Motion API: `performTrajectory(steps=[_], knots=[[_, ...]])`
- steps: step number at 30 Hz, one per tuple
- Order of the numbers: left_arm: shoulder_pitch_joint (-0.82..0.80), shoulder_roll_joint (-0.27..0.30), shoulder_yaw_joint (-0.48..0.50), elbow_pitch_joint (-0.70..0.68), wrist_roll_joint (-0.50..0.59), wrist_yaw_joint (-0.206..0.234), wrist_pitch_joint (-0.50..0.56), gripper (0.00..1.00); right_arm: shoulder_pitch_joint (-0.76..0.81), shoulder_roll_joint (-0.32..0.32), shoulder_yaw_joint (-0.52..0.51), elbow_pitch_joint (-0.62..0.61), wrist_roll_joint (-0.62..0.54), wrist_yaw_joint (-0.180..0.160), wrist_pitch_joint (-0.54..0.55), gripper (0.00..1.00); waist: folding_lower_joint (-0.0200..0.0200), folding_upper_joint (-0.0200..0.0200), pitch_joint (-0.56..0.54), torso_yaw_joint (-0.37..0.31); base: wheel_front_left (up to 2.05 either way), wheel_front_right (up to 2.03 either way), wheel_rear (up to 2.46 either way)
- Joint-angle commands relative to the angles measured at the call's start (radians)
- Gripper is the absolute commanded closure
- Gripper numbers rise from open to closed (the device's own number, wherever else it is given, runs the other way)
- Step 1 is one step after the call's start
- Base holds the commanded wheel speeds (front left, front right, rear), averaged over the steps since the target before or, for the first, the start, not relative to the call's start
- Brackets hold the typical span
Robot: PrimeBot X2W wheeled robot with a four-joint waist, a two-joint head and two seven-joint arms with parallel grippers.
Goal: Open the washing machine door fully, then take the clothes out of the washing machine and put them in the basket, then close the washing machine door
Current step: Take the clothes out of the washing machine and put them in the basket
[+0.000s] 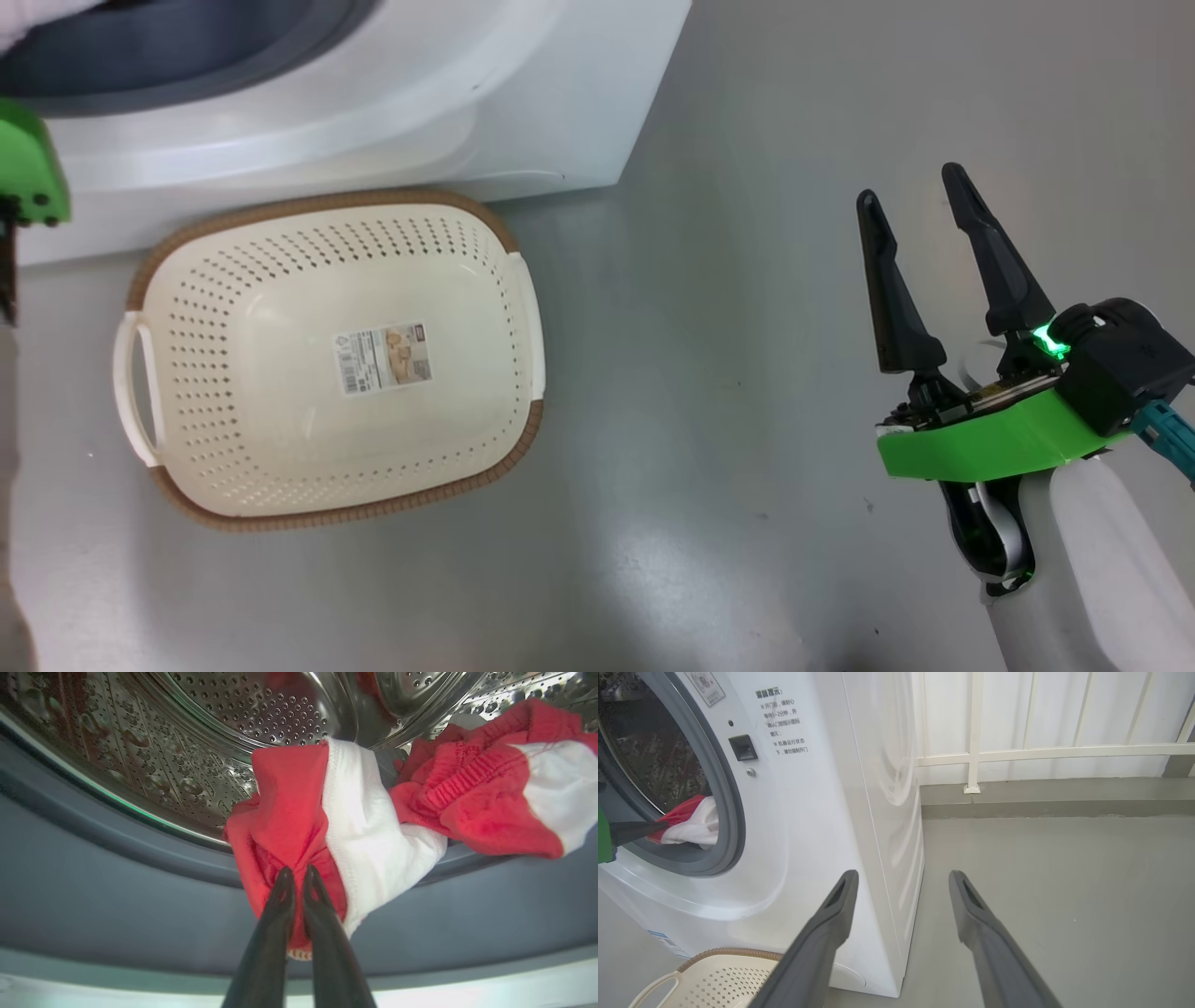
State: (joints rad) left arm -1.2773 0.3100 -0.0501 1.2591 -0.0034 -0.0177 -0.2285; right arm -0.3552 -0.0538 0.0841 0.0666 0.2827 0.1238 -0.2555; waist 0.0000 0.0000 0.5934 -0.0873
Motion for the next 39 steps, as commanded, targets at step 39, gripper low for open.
performTrajectory(steps=[39], knots=[[0.688, -0.133, 0.243, -1.036, -0.123, -0.037, -0.033, 1.0, 0.088, 0.004, 0.034, 0.025, 0.0, 0.007, -0.006, 0.0, 0.0, 0.0, -0.28, 0.067, 0.0, 0.0, 0.0]])
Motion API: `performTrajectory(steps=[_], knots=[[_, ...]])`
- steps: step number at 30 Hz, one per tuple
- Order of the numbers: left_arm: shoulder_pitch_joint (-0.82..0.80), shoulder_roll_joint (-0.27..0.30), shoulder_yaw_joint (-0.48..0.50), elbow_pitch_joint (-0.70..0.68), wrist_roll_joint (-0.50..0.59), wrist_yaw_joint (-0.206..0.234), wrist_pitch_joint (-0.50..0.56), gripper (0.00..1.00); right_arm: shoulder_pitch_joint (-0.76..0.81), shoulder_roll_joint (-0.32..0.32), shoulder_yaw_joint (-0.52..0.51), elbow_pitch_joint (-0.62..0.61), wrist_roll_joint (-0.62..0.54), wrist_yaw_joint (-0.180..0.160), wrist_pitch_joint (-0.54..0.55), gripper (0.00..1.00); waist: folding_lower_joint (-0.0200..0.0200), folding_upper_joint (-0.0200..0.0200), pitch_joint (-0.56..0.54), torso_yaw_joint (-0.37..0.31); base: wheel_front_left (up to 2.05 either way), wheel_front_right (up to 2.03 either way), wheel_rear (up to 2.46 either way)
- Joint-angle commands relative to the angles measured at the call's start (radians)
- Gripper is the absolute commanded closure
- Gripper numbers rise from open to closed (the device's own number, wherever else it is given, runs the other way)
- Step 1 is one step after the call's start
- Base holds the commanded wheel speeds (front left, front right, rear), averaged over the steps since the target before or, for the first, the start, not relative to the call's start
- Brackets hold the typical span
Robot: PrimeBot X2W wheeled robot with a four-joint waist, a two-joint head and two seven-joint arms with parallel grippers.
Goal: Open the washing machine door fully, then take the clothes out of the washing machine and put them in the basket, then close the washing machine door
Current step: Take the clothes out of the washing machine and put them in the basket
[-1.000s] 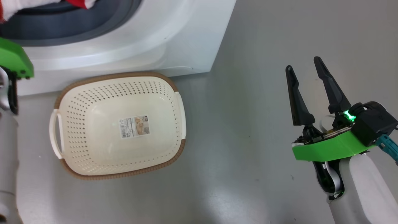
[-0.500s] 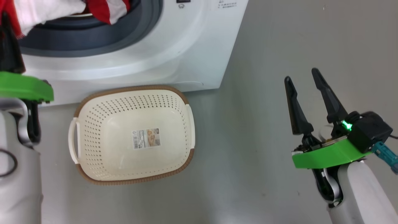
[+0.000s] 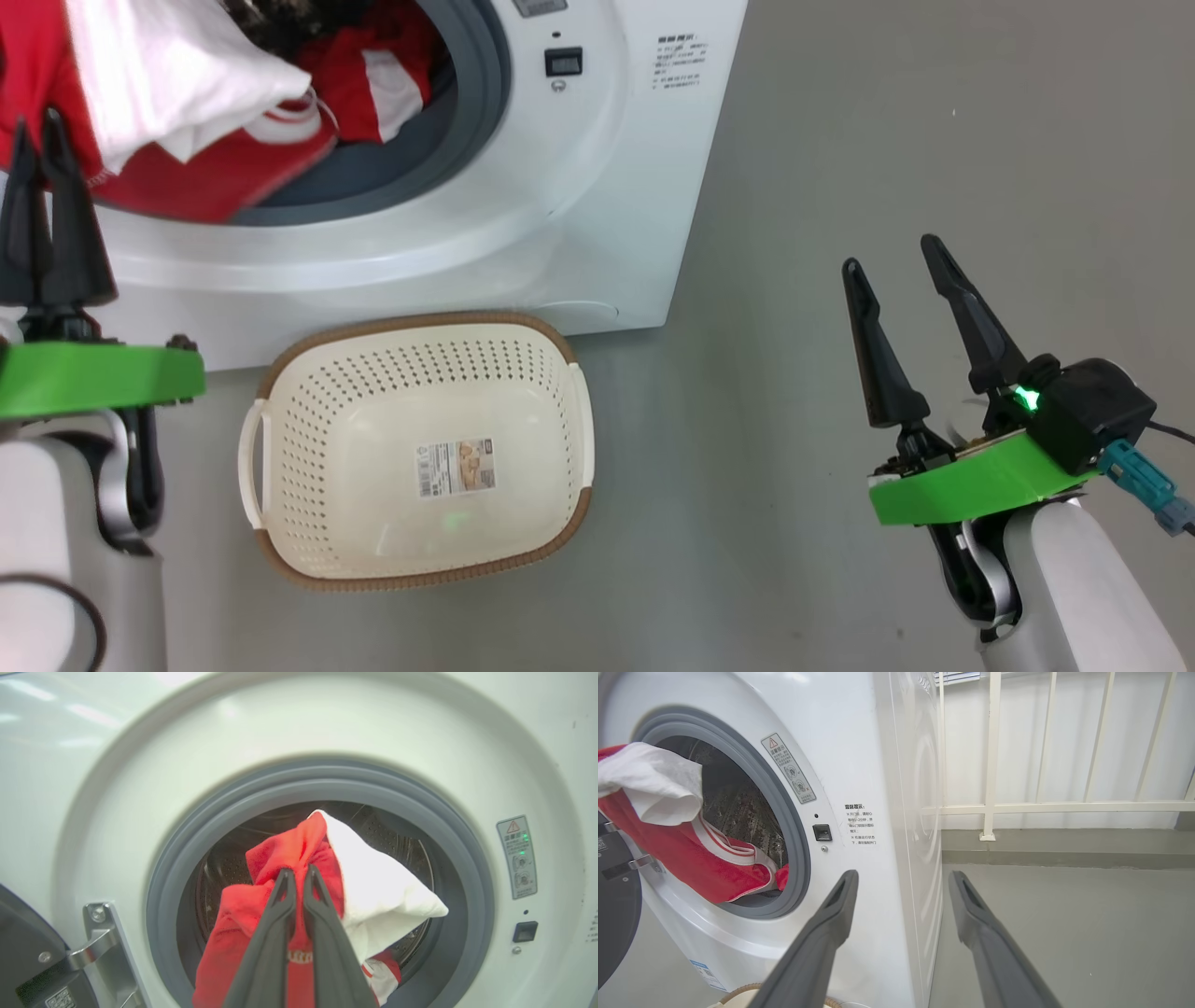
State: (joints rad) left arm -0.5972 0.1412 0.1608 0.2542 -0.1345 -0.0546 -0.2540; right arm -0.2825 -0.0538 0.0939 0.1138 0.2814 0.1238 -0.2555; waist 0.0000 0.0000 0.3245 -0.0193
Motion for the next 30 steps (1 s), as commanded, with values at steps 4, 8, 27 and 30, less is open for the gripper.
performTrajectory(steps=[4, 8, 27, 30], knots=[[0.051, 0.018, 0.02, -0.154, 0.026, -0.013, -0.008, 1.0, 0.023, 0.004, 0.021, -0.02, 0.003, 0.007, -0.006, 0.0, 0.0, 0.0, -0.029, -0.001, 0.0, 0.0, 0.0], [0.098, -0.012, 0.016, -0.255, 0.032, -0.018, -0.008, 1.0, 0.028, 0.004, 0.021, -0.02, 0.007, 0.007, -0.006, 0.0, 0.0, 0.0, -0.044, -0.001, 0.0, 0.0, 0.0], [0.234, -0.086, -0.098, -0.036, -0.102, -0.051, -0.001, 1.0, 0.019, 0.004, 0.017, -0.04, 0.006, 0.007, -0.006, 0.0, 0.0, 0.0, 0.042, -0.006, 0.0, 0.0, 0.0], [0.194, -0.087, -0.111, 0.09, -0.125, -0.056, 0.004, 1.0, 0.009, 0.004, 0.018, -0.045, 0.005, 0.007, -0.006, 0.0, 0.0, 0.0, 0.066, -0.006, 0.0, 0.0, 0.0]])
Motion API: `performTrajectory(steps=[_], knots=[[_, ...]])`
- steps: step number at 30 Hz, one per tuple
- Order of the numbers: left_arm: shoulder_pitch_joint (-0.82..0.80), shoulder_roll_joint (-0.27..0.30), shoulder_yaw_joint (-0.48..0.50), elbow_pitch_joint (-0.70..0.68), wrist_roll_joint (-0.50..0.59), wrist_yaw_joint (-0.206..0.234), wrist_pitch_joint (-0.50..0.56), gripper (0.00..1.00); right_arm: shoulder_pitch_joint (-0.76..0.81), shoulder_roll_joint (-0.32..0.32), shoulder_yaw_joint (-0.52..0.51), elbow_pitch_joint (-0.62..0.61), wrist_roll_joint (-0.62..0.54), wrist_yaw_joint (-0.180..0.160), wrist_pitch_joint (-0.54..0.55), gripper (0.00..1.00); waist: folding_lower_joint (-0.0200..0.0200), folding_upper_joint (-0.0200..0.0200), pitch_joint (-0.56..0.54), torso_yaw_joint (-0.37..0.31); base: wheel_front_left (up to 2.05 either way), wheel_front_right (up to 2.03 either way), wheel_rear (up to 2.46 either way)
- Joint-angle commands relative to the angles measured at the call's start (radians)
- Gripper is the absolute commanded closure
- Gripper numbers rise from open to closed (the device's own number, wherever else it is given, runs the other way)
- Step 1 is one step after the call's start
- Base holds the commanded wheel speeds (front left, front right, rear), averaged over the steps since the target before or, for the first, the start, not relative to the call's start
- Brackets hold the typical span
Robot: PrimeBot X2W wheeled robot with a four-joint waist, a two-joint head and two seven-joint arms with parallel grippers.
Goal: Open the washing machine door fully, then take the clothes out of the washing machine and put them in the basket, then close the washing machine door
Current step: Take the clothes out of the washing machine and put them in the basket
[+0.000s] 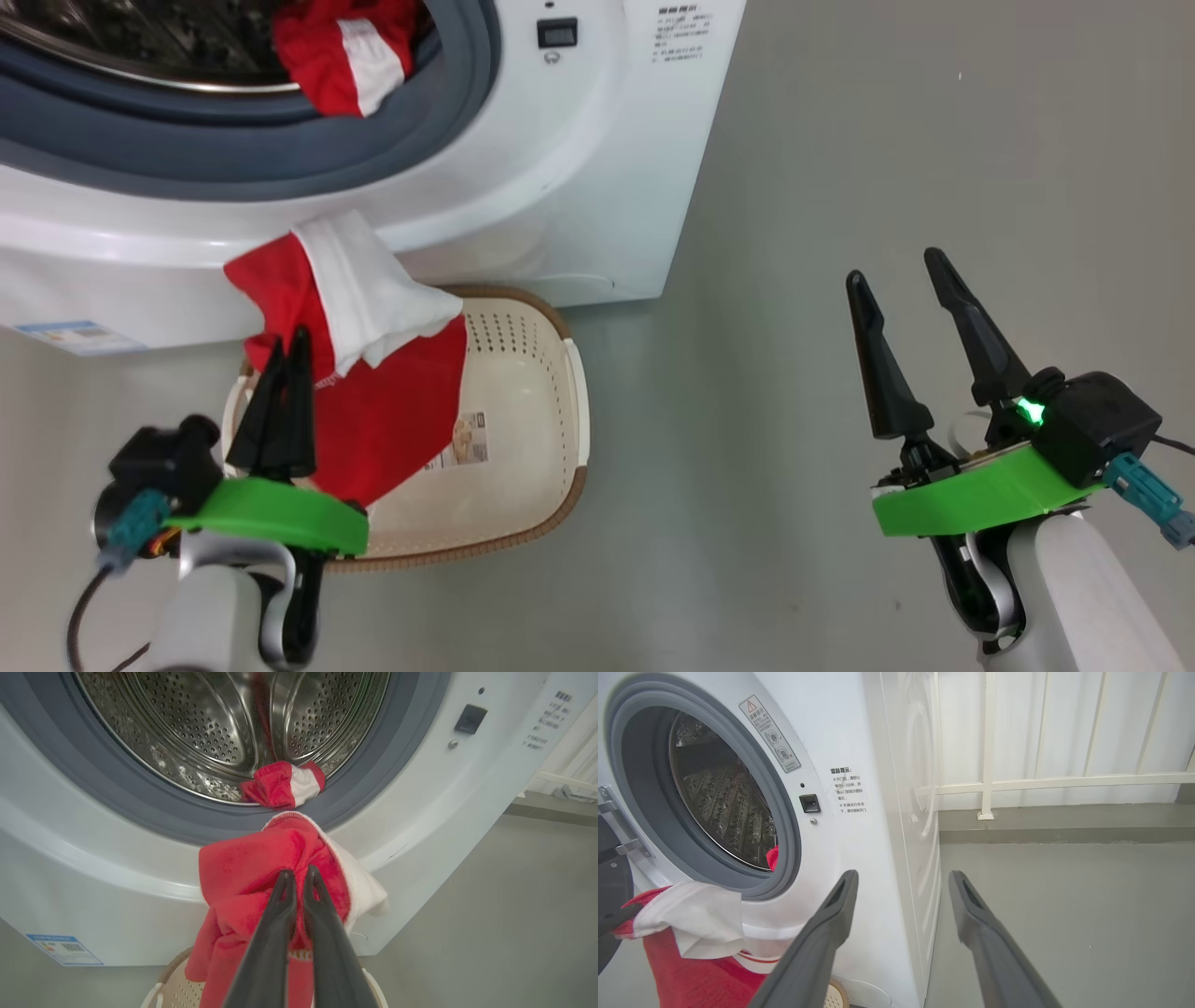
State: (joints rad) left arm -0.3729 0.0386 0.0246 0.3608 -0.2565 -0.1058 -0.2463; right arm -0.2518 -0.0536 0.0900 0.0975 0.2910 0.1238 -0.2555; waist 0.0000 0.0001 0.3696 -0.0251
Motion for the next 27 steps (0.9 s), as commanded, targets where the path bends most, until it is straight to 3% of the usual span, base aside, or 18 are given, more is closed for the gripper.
performTrajectory(steps=[1, 12, 19, 20, 21, 25, 26, 27], knots=[[-0.046, 0.016, 0.024, 0.025, -0.013, -0.007, -0.003, 1.0, -0.024, 0.003, 0.022, -0.03, -0.005, 0.007, -0.006, 0.0, 0.0, -0.0001, 0.029, 0.0, 0.0, 0.0, 0.0], [-0.25, 0.051, -0.072, 0.487, -0.073, -0.024, 0.036, 1.0, -0.06, 0.003, 0.035, -0.041, -0.01, 0.007, -0.006, 0.0, 0.0, -0.0001, 0.123, -0.016, 0.0, 0.0, 0.0], [-0.354, 0.065, -0.177, 0.678, -0.139, -0.025, 0.06, 1.0, -0.079, 0.003, 0.036, -0.051, -0.017, 0.007, -0.006, 0.0, 0.0, -0.0001, 0.181, -0.031, 0.0, 0.0, 0.0], [-0.366, 0.067, -0.191, 0.697, -0.15, -0.025, 0.066, 0.85, -0.082, 0.003, 0.036, -0.053, -0.018, 0.007, -0.006, 0.0, 0.0, -0.0001, 0.189, -0.033, 0.0, 0.0, 0.0], [-0.378, 0.07, -0.205, 0.713, -0.16, -0.025, 0.07, 0.77, -0.085, 0.003, 0.036, -0.055, -0.019, 0.007, -0.006, 0.0, 0.0, -0.0001, 0.197, -0.034, 0.0, 0.0, 0.0], [-0.42, 0.08, -0.258, 0.761, -0.193, -0.025, 0.084, 0.57, -0.099, 0.003, 0.037, -0.061, -0.02, 0.007, -0.006, 0.0, 0.0, -0.0001, 0.225, -0.04, 0.0, 0.0, 0.0], [-0.426, 0.079, -0.273, 0.766, -0.202, -0.025, 0.084, 0.45, -0.101, 0.003, 0.036, -0.062, -0.02, 0.007, -0.006, 0.0, 0.0, -0.0001, 0.228, -0.041, 0.0, 0.0, 0.0], [-0.432, 0.081, -0.287, 0.77, -0.211, -0.025, 0.081, 0.02, -0.103, 0.003, 0.036, -0.061, -0.02, 0.007, -0.006, 0.0, 0.0, -0.0001, 0.231, -0.041, 0.0, 0.0, 0.0]])
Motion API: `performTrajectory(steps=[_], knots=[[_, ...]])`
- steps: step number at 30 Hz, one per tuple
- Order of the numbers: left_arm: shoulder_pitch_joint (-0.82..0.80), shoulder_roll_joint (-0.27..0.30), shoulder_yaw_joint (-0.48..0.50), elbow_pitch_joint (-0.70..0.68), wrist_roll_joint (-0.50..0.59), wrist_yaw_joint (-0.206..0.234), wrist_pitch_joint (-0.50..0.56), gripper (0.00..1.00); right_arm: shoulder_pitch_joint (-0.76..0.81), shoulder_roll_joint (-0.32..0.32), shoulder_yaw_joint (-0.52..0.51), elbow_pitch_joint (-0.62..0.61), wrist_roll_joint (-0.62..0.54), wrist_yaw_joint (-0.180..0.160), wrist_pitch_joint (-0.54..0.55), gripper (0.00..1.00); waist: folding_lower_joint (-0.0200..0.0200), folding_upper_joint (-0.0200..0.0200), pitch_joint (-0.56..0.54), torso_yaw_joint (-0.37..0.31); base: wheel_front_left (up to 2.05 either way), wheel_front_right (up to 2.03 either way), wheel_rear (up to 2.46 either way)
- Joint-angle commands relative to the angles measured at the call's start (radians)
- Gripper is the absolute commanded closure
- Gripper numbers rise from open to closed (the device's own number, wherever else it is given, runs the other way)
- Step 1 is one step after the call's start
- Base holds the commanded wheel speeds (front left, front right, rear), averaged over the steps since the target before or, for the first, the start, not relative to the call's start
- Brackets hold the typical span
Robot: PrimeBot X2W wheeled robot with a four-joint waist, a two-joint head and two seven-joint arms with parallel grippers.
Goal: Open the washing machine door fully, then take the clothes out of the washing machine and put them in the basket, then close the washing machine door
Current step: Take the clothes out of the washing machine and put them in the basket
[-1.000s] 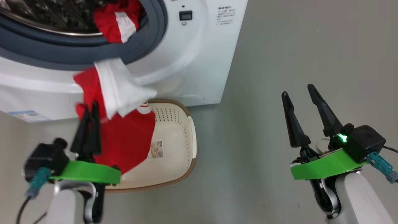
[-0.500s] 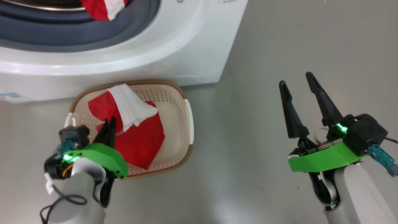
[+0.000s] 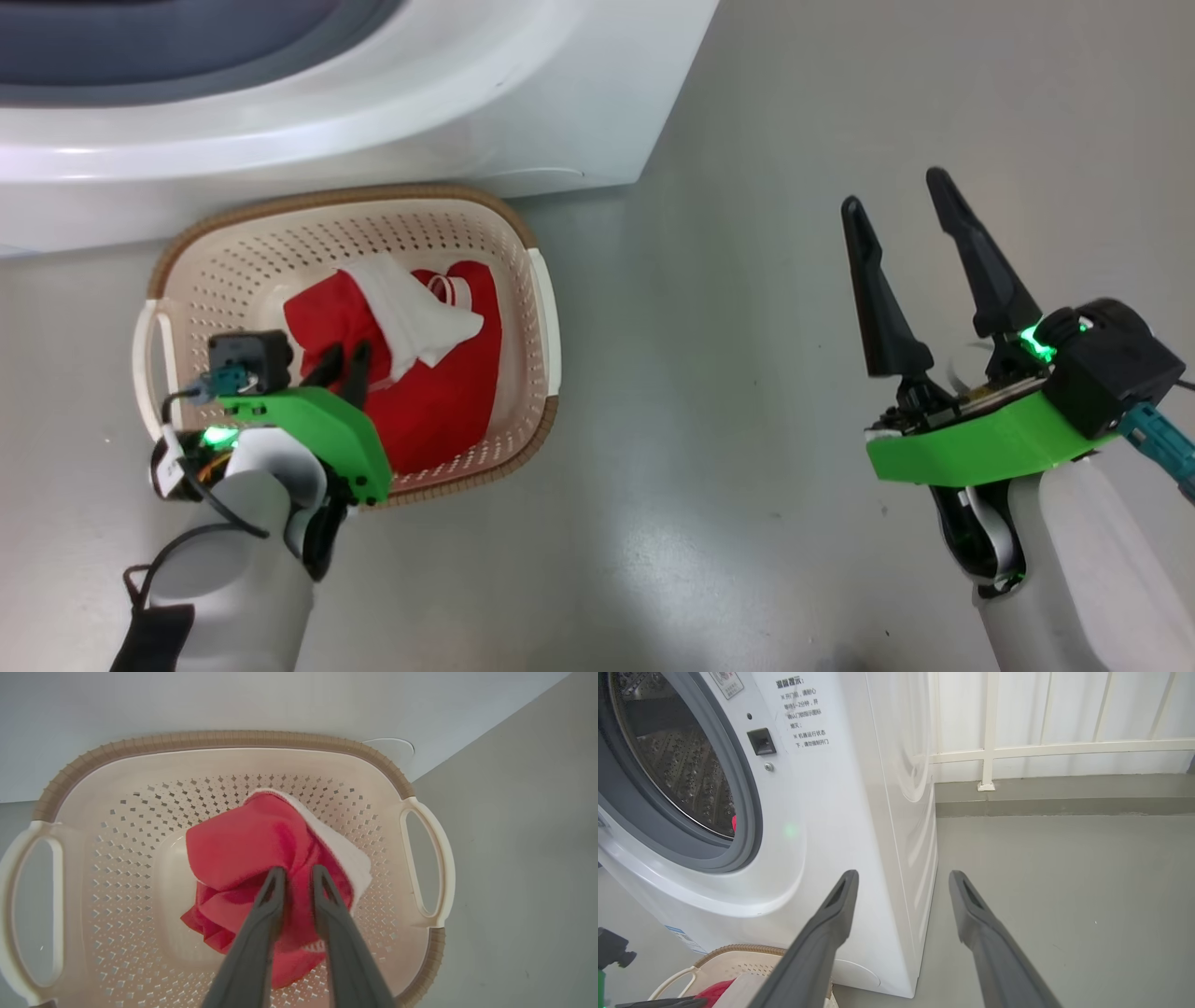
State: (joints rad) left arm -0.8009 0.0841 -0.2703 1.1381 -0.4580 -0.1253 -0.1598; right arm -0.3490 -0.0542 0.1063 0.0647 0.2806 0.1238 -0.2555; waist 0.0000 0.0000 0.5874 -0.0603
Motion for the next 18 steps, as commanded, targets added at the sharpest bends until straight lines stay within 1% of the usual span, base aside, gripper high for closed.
performTrajectory(steps=[1, 4, 9, 12, 18], knots=[[-0.008, 0.039, -0.006, -0.005, -0.015, -0.005, -0.013, 0.0, -0.008, 0.004, 0.019, -0.027, -0.01, 0.007, -0.006, 0.0, 0.0, 0.0, 0.014, -0.006, 0.0, 0.0, 0.0], [-0.015, 0.043, -0.035, 0.003, -0.04, -0.005, -0.036, 0.0, -0.008, 0.004, 0.015, -0.019, -0.014, 0.007, -0.006, 0.0, 0.0, 0.0, 0.005, -0.002, 0.0, 0.0, 0.0], [0.003, 0.044, -0.048, 0.001, -0.104, -0.005, -0.074, 0.0, -0.006, 0.004, 0.012, -0.008, -0.014, 0.007, -0.006, 0.0, 0.0, 0.0, -0.037, 0.007, 0.0, 0.0, 0.0], [0.019, 0.052, -0.055, -0.005, -0.121, -0.005, -0.086, 0.0, -0.004, 0.004, 0.013, -0.002, -0.016, 0.007, -0.006, 0.0, 0.0, 0.0, -0.059, 0.012, 0.0, 0.0, 0.0], [0.083, 0.076, -0.064, -0.104, -0.157, -0.005, -0.101, 0.0, 0.004, 0.004, 0.017, 0.013, -0.024, 0.007, -0.006, 0.0, 0.0, 0.0, -0.129, 0.032, 0.0, 0.0, 0.0]])
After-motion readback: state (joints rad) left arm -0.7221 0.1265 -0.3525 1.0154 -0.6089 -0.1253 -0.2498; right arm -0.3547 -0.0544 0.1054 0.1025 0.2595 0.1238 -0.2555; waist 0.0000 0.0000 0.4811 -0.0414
